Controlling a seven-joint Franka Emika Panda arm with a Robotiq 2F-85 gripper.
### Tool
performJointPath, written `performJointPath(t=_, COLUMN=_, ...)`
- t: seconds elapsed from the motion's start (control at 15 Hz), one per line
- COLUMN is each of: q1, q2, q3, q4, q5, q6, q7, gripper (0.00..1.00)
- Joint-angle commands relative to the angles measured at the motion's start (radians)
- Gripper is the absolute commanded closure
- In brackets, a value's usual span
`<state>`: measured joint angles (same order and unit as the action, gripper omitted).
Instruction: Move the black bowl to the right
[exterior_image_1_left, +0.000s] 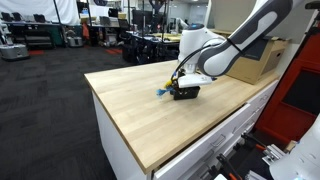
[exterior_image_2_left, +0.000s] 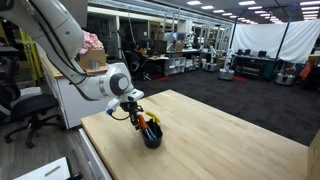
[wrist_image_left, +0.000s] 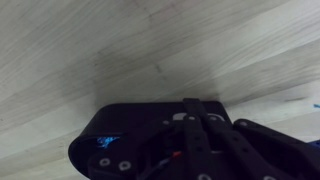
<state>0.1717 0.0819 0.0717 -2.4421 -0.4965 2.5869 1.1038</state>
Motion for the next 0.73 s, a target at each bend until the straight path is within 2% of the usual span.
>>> performJointPath(t=0.0, q1=-0.008, q2=0.013, q3=0.010, q4=0.002, q5=0.077, q6=0.008, q7=-0.077, gripper=1.00)
performJointPath(t=0.33, q1=0.000, q2=-0.090, q3=0.047, q4=-0.018, q5=0.301, q6=-0.117, q7=-0.278, gripper=1.00)
performJointPath(t=0.67, q1=-0.006, q2=-0.274, q3=0.067, q4=0.004, q5=0.404, q6=-0.420, q7=-0.381, gripper=1.00)
